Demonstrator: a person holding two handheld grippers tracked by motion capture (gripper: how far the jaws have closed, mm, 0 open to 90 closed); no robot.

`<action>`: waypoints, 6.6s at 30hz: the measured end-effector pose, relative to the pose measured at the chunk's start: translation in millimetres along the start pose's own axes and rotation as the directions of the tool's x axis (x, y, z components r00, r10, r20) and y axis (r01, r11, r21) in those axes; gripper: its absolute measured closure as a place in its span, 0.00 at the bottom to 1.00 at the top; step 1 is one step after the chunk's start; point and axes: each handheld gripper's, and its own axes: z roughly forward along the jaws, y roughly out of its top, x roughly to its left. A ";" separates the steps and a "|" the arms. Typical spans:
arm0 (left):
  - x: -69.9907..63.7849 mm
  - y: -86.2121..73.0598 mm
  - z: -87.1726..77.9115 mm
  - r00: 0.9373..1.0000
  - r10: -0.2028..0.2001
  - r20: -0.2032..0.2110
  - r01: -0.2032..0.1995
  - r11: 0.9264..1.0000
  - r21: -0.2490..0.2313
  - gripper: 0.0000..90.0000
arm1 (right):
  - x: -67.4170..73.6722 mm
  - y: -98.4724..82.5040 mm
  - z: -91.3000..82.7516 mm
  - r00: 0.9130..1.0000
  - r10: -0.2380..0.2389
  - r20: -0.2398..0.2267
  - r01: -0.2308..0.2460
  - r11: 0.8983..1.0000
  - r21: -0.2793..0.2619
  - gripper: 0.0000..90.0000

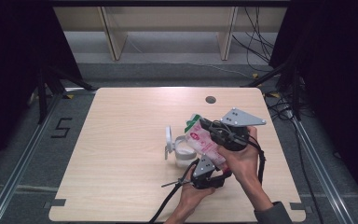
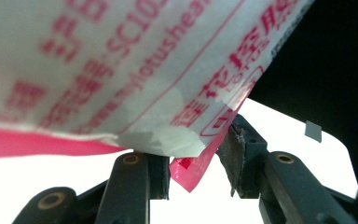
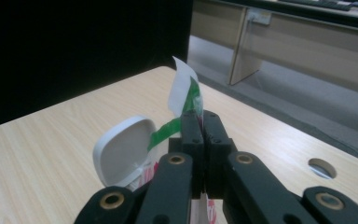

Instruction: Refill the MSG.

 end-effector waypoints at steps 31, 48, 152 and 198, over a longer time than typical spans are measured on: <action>-1.0 -6.1 -7.6 1.000 -0.005 -0.015 0.007 0.997 0.078 0.64 | -1.4 -26.5 -37.4 0.994 0.109 -0.022 -0.111 0.989 -0.097 1.00; 5.7 -7.6 -12.1 0.996 -0.091 -0.012 0.092 0.986 0.138 0.46 | -9.5 -41.4 -42.3 0.996 0.084 -0.015 -0.085 0.989 -0.124 1.00; 31.0 -1.9 -142.0 0.989 -0.019 -0.145 0.028 0.998 0.061 0.29 | -84.8 -128.2 -39.9 0.937 0.258 0.237 -0.262 0.965 -0.015 1.00; 47.0 -1.4 -153.0 0.976 -0.015 -0.219 0.031 0.997 0.070 0.29 | -92.8 -147.8 -38.8 0.883 0.325 0.338 -0.350 0.937 0.014 0.77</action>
